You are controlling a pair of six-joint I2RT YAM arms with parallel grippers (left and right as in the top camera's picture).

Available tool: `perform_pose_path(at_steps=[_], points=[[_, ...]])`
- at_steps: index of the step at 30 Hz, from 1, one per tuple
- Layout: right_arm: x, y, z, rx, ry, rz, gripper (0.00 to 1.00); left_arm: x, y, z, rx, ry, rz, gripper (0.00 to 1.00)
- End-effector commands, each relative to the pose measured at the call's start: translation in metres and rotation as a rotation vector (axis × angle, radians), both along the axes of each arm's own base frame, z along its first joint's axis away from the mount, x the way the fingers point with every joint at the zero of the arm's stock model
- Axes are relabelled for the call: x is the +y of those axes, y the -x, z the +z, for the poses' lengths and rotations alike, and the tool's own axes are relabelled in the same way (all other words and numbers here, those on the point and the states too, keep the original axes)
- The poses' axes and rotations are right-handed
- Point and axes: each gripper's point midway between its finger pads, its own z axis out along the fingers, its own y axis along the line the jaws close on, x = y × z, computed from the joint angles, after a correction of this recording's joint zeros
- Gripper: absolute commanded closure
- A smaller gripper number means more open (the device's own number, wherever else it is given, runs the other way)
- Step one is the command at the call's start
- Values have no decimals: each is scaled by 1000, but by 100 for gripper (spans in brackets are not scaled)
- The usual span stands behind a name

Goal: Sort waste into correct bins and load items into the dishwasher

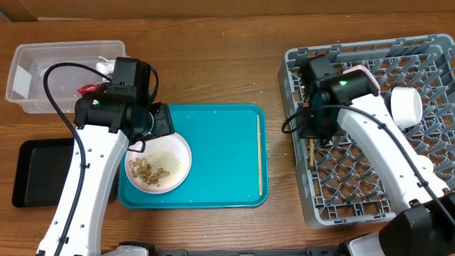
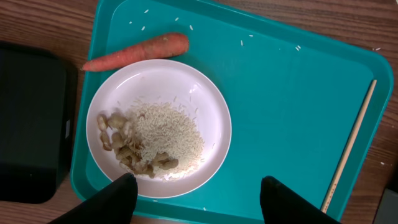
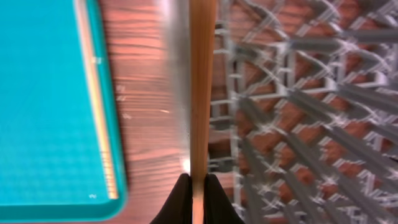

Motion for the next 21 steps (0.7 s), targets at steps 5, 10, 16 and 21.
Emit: perform_pose_path(at_steps=[5,10,16,21], points=[[-16,20,-33,104,23,55,96,-1,-2,2,-2,1,-12,35],[-16,23,-36,115,25,59,83,-1,-2,2,-2,1,-13,34],[-16,23,-36,113,25,58,70,-1,-2,2,-2,1,-13,34],[-16,23,-36,111,24,56,70,-1,-2,2,-2,1,-13,34]])
